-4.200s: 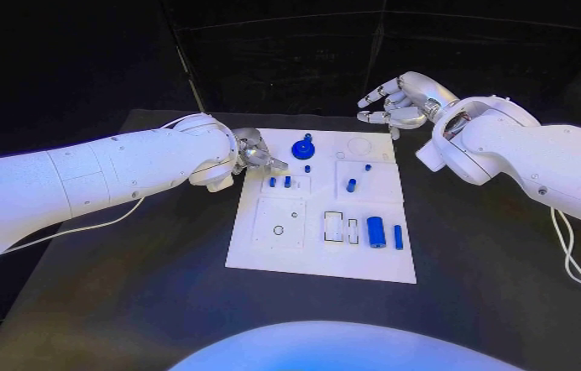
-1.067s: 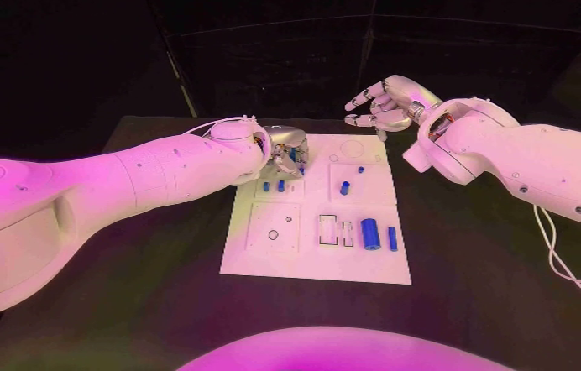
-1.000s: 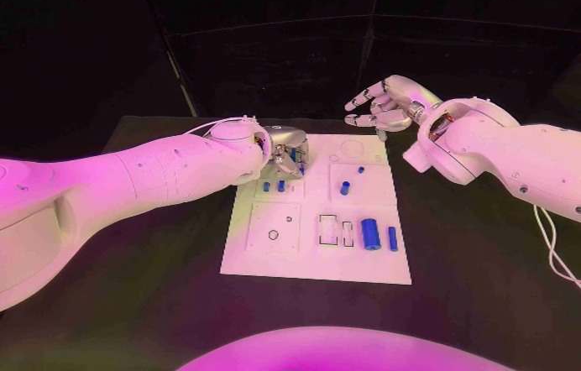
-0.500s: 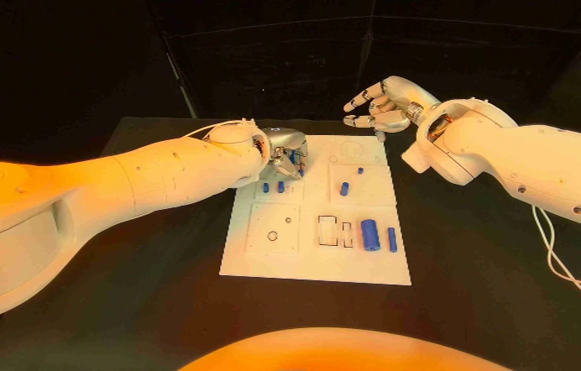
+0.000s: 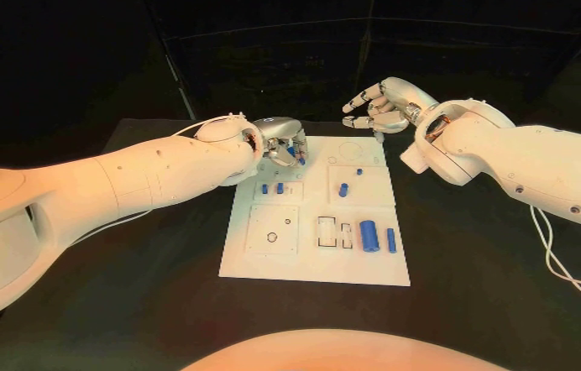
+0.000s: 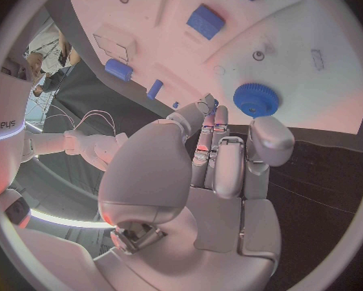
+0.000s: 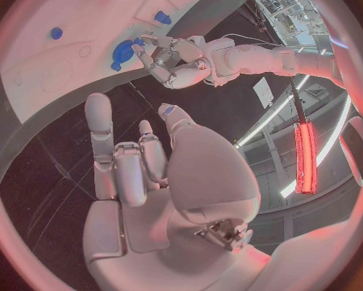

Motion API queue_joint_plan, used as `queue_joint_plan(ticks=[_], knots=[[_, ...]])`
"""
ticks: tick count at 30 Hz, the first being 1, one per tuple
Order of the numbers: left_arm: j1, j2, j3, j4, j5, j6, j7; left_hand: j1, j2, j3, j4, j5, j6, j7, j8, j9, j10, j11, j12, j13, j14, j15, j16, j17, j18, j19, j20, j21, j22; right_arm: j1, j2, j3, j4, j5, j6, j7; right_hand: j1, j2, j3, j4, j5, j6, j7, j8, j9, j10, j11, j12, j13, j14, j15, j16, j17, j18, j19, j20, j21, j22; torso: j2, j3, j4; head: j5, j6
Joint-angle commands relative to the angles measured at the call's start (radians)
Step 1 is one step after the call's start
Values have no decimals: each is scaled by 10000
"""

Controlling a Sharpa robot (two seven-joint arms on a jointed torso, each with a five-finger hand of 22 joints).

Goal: Assemble the parts on the task board

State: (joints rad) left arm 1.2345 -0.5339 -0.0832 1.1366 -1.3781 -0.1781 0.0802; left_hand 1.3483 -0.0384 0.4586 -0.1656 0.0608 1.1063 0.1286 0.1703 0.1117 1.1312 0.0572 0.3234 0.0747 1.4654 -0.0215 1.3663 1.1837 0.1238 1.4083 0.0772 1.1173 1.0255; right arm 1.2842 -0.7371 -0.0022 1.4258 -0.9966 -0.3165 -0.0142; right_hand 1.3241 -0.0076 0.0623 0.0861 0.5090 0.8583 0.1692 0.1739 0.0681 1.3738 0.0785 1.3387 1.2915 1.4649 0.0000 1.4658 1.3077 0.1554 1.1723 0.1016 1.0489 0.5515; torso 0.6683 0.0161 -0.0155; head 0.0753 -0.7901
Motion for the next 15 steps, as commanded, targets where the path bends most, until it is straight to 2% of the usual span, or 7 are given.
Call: queue_joint_plan(ticks=[1, 5, 12, 15], knots=[[15, -145, 72, 232, 144, -208, 52, -134, -12, 81, -12, -30, 53, -8, -74, -2, 95, 12, -63, -16, 354, -30, 56, -26, -122, 45, -14, 52, 11, 18, -3, 5, -18, -17, 31, 49, 69, 23, 67, 12, 33, -48, -6, 68, -10, -30, -20, -9, 11, 607, -38, -25, 527, 119, 12, -25, -44, 8, 6, -13, 14, 19, -7], [19, -472, 153, 539, 151, 12, -124, -174, -29, 83, -4, -33, 66, -8, -87, -6, 115, 11, -93, -17, 354, -28, 56, -36, -121, 45, -14, 55, 16, 18, -25, 5, -29, -17, 32, 40, 61, 32, 77, 25, 44, -41, -6, 74, -9, -30, -19, -9, 10, 607, -38, -26, 526, 119, 13, -24, -45, 7, 4, 14, -5, 48, -22], [19, -912, 175, 759, 154, 360, -351, -226, -59, 87, 3, -33, 79, -18, -108, -12, 142, 10, -140, -18, 347, -30, 40, -82, -128, 54, -11, 85, 56, 18, -32, 4, -45, -17, 35, 36, 58, 35, 81, 32, 49, -38, -6, 76, -8, -29, -19, -9, 9, 607, -38, -27, 525, 119, 13, -24, -45, 7, 6, 5, 10, 66, -33], [16, -1077, 173, 800, 155, 450, -420, -248, -74, 87, 5, -33, 87, -22, -116, -14, 157, 7, -159, -18, 347, -31, 43, -80, -128, 53, -10, 87, 60, 18, -31, 4, -49, -17, 40, 35, 58, 35, 81, 32, 49, -38, -6, 76, -8, -29, -19, -9, 9, 607, -38, -27, 525, 119, 13, -24, -45, 7, 3, 5, 2, 114, -32]])
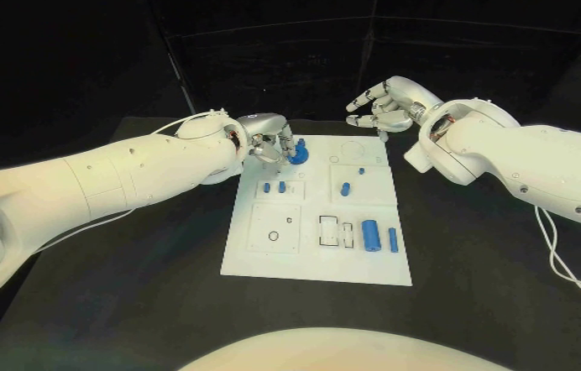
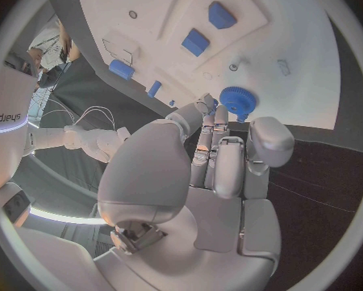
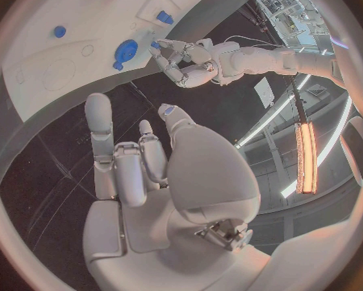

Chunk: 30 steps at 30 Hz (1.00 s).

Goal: Assemble the parts on the task board

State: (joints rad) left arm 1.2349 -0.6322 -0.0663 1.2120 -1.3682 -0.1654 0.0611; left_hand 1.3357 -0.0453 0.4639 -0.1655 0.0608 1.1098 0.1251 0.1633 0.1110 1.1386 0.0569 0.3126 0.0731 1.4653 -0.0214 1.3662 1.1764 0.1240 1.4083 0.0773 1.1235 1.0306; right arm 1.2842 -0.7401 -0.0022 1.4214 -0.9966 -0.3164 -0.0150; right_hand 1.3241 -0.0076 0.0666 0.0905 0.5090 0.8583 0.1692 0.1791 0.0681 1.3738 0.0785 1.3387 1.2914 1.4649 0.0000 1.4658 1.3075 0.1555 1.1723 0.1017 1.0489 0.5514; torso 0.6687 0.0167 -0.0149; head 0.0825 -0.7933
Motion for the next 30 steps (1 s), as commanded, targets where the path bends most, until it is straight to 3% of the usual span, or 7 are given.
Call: queue_joint_plan(ticks=[1, 7, 13, 30], knots=[[9, -139, 3, 49, 56, 348, -249, -122, -5, 34, 5, -33, 52, 12, -46, -7, 84, 10, -52, -3, 348, -32, 44, -7, -129, 53, -11, 25, 9, 19, -1, 4, -5, -17, 40, 42, 58, 36, 38, -12, 49, -38, -5, 24, -8, -29, -19, -9, 9, 607, -38, -27, 526, 118, 13, -25, -45, 8, 0, 4, 3, 40, 4], [-36, -349, -6, 67, 60, 416, -355, -170, -34, 33, 14, -34, 64, 5, -66, -13, 112, 6, -93, -2, 341, -34, 31, -44, -130, 52, -11, 34, 24, 19, -15, 4, 7, -17, 41, 36, 58, 36, 38, -12, 49, -38, -5, 24, -8, -29, -19, -9, 9, 607, -38, -27, 526, 118, 13, -25, -45, 8, 5, -4, -35, 51, 9], [-109, -462, -12, 57, 82, 560, -402, -185, -40, 33, 19, -34, 72, 0, -70, -14, 122, 3, -104, -1, 340, -35, 31, -46, -134, 56, -10, 52, 48, 19, -22, 4, 11, -17, 35, 31, 58, 36, 38, -12, 49, -38, -5, 24, -8, -29, -19, -9, 9, 607, -38, -27, 526, 118, 13, -25, -45, 8, 4, 3, -31, 68, 25], [-239, -302, -15, -172, 326, 849, -415, -203, -43, 35, 26, -34, 80, -6, -76, -15, 137, -1, -118, 0, 336, -36, 22, -68, -127, 44, -11, 27, 20, 18, 12, 4, -10, -18, 11, 45, 58, 36, 38, -12, 49, -38, -5, 24, -8, -29, -19, -9, 9, 607, -38, -27, 526, 118, 13, -25, -45, 8, 8, -3, -31, 77, -5]])
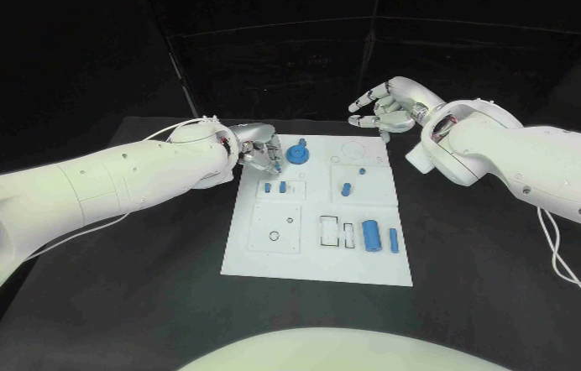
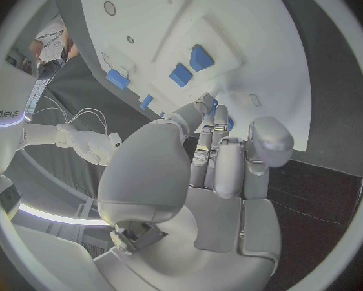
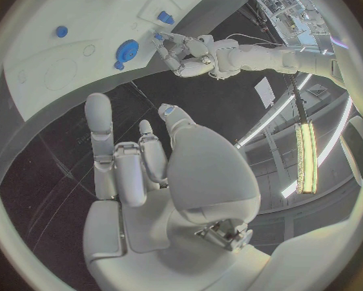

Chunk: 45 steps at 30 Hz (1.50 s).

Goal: Assemble the parts on the task board

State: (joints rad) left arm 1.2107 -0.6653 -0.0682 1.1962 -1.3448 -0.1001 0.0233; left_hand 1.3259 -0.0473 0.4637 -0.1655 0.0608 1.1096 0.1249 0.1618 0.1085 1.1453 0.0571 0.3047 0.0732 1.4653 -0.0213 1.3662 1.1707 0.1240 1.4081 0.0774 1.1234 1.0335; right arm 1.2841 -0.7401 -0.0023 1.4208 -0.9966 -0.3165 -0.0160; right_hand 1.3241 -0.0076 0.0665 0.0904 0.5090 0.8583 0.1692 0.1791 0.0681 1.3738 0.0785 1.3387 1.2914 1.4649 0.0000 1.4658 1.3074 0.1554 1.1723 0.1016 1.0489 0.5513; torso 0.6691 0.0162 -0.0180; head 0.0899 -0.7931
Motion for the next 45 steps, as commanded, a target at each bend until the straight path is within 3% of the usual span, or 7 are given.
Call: queue_joint_plan(ticks=[1, 37, 45], knots=[[1, 41, 3, -23, 93, 212, -42, -105, -23, 37, 26, -34, 83, -4, -61, 10, 69, -3, -39, -1, 336, -37, 22, -11, -128, 45, -12, 28, -9, 18, 14, 5, -4, -18, 12, 55, 58, 36, 39, -11, 49, -38, -5, 24, -8, -29, -19, -9, 10, 607, -38, -27, 527, 119, 13, -24, -45, 9, 4, 3, 1, 3, -8], [-29, 224, 1, -174, 96, 405, -139, -117, -39, 45, 19, -34, 78, -10, -85, 3, 83, -9, -73, 2, 325, -42, 3, -53, -113, 16, -16, -26, -65, 18, 44, 4, -24, -18, 27, 68, 54, 34, 57, 5, 66, -31, -6, 31, -8, -23, -20, 0, 16, 605, -38, -33, 516, 119, 14, -24, -48, 4, 1, 5, -3, -18, -37], [-29, 235, 1, -154, 96, 453, -242, -243, -211, 66, -3, -34, -283, 76, -388, -120, -16, 72, -309, -8, 304, 12, -16, -128, -113, -32, 14, -59, -69, 18, 46, 4, -25, -18, 42, 75, 58, 36, 74, 12, 76, -30, -6, 34, -8, -24, -21, -1, 13, 606, -38, -32, 520, 120, 14, -24, -50, 0, 3, 7, -3, -36, -35]])
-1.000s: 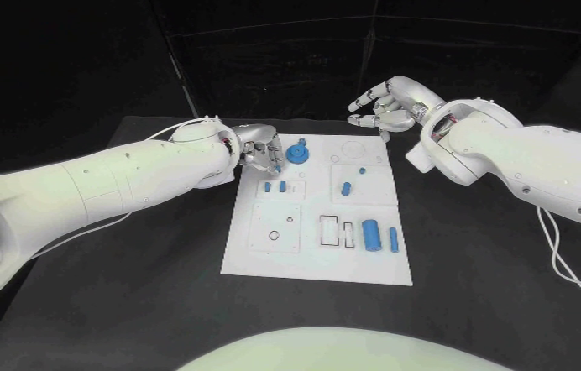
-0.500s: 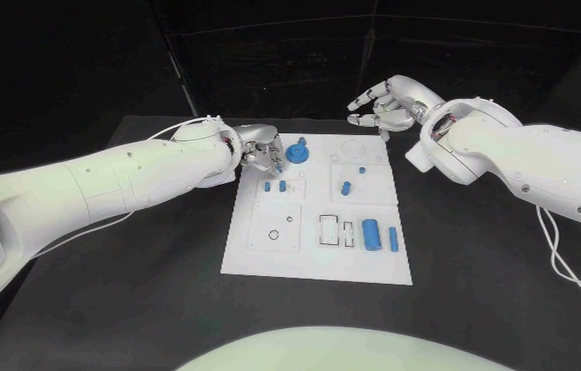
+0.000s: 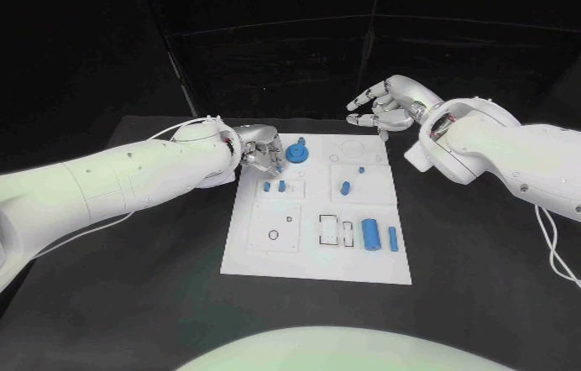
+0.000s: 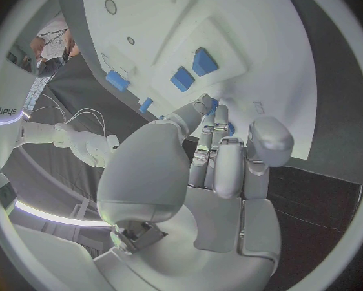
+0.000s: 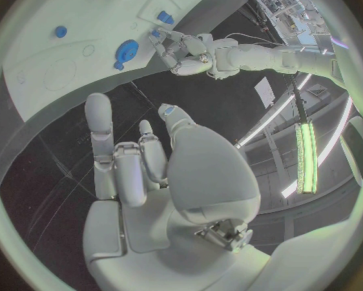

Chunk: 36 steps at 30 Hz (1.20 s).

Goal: Assemble the parts on the task board

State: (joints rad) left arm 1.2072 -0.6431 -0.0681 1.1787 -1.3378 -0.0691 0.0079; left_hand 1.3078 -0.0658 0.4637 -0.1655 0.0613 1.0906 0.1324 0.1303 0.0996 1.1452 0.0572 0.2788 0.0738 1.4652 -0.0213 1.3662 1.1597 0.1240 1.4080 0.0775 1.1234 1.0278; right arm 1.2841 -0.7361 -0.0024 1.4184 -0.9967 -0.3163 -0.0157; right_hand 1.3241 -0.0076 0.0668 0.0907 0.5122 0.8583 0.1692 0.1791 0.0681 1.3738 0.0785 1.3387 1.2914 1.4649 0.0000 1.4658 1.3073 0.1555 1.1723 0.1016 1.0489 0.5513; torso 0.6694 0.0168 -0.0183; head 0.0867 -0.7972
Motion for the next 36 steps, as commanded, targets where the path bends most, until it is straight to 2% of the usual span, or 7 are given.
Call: queue_joint_plan(ticks=[1, 12, 27, 31, 32, 35, 36], knots=[[6, 12, 0, 21, 26, 143, -105, -73, -42, 71, -5, -40, -119, 12, -97, -41, -30, 81, -76, -15, 302, 19, -17, -27, -112, -35, 18, -63, -13, 19, 5, 5, -2, -18, 40, 73, 58, 36, 71, 10, 45, -29, -6, 34, -8, -24, -21, -1, 13, 606, -38, -32, 521, 120, 14, -24, -50, 0, 0, 5, 5, -7, -7], [5, -7, 0, 8, 26, 154, -343, -309, -237, 83, 52, -40, -664, 96, -497, -229, -193, 157, -331, -24, 250, 88, -79, -202, -80, -120, 89, -203, -132, 18, -9, 5, -1, -18, 34, 71, 58, 36, 71, 10, 45, -29, -6, 34, -8, -24, -21, -1, 13, 606, -38, -32, 521, 120, 14, -24, -50, 0, -1, 0, 5, -26, 12], [5, -52, 0, 35, 27, 56, -382, -399, -326, 69, 80, -38, -820, 120, -599, -292, -275, 175, -408, -24, 232, 101, -99, -265, -65, -154, 106, -266, -184, 17, 4, 5, -34, -18, 50, 67, 58, 36, 71, 10, 45, -29, -6, 34, -8, -24, -21, -1, 13, 606, -38, -32, 521, 120, 14, -24, -50, 0, -3, -7, 4, -29, 6], [4, -129, 1, 22, 55, -32, -347, -398, -338, 78, 75, -37, -823, 124, -601, -297, -322, 191, -435, -28, 226, 109, -105, -281, -62, -163, 111, -282, -197, 17, -12, 4, -111, -77, 303, -196, 66, 9, 99, 19, 51, -70, 2, 18, -15, -160, -14, -144, -152, 574, -34, -102, 396, 159, -100, -21, -194, -257, -7, -11, 16, -64, 9], [4, -170, 2, 35, 135, -89, -324, -395, -341, 83, 73, -37, -823, 128, -601, -299, -337, 197, -443, -29, 223, 113, -111, -296, -60, -169, 113, -293, -209, 17, -16, 4, -159, -160, 454, -326, 77, -25, 140, 36, 49, -141, 17, -7, -21, -553, -1, -568, -608, 501, -22, -234, 177, 211, -300, -8, -427, -627, -7, -16, 24, -89, 11], [9, -361, 12, 123, 506, -301, -252, -375, -359, 108, 53, -34, -829, 144, -605, -305, -420, 224, -483, -39, 217, 132, -114, -312, -55, -184, 126, -325, -237, 17, -20, 1, -323, -623, 717, -580, 224, -147, 484, 128, 46, -141, 27, 99, 16, -4012, 29, -4675, -4711, -215, 31, -1388, -1553, 277, -996, 47, -1142, -1333, -1, -29, 24, -107, 20], [14, -434, 16, 149, 634, -386, -229, -378, -377, 111, 47, -36, -836, 149, -609, -309, -458, 234, -501, -43, 215, 140, -115, -320, -57, -184, 131, -323, -233, 16, -26, -1, -361, -783, 723, -581, 311, -216, 619, 124, 27, -46, 27, 179, 33, -4157, 28, -5115, -5076, -372, 26, -1619, -1845, 284, -1096, 59, -1261, -1393, 0, -26, 12, -101, 22]])
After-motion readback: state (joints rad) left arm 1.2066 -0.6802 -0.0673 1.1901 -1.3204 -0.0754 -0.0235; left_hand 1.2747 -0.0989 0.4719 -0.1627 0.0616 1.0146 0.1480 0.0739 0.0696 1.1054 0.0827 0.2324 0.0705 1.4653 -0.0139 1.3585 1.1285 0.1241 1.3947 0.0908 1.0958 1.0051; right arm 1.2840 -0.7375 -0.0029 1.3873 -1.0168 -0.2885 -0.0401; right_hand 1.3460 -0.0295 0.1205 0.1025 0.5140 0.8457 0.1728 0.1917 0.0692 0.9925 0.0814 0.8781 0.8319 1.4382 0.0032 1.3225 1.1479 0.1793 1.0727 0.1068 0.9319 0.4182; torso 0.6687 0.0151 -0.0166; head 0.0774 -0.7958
